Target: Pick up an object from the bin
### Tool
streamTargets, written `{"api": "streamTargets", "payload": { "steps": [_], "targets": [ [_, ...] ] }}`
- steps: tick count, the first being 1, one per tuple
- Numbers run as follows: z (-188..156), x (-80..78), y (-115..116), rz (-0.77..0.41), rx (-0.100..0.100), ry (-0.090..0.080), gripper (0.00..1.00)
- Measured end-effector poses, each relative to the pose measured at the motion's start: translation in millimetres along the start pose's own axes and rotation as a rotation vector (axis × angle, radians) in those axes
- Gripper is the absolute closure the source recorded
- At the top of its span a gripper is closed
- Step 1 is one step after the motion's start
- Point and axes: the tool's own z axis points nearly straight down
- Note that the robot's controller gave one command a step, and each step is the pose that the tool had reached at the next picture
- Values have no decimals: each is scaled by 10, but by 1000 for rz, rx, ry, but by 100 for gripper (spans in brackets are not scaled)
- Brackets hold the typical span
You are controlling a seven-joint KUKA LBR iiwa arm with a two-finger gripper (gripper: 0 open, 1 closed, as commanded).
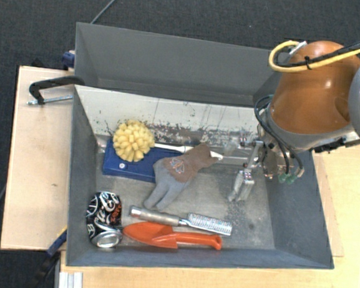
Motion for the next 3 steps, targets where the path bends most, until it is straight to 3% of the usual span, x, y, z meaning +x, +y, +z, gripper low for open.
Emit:
{"api": "streamTargets", "payload": {
  "steps": [1, 2, 3],
  "targets": [
    [695, 104, 318, 41, -1, 0, 0],
    [865, 320, 713, -114, 0, 5, 0],
    [883, 328, 752, 35, -2, 1, 0]
  ]
}}
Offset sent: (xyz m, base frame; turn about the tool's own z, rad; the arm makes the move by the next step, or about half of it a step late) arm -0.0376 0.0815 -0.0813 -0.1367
